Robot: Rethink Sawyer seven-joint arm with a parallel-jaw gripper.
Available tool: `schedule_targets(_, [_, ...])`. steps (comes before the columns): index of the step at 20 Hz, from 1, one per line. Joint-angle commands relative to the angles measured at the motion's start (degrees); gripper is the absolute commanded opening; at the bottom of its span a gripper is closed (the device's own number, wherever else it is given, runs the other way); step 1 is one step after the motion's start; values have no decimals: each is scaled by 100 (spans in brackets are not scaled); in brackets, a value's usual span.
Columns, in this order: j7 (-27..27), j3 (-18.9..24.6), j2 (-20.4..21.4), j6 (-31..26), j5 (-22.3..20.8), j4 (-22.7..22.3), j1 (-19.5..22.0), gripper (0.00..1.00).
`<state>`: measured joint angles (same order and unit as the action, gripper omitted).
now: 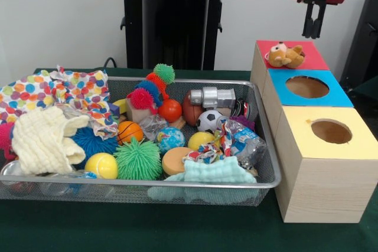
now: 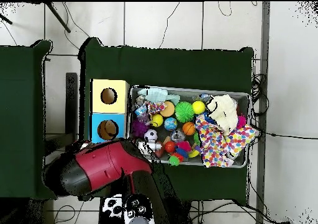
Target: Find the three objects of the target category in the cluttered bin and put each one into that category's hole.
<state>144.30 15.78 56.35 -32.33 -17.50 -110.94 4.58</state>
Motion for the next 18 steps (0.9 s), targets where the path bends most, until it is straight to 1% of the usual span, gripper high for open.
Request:
schedule_targets(1, [-265,0,-346,-346,-116,390,305,0])
schedule_targets(5, [-338,-49,-659,-72,-331,542,427,0])
schedule_targets(7, [-338,-62,-739,77,-395,533,469,0])
schedule_targets(10, [-352,-46,-779,154,-420,502,514,0])
schedule_targets(13, [-257,-87,-876,269,-475,462,470,0])
schedule_targets(18, [-50,-225,-1144,693,-687,393,375,0])
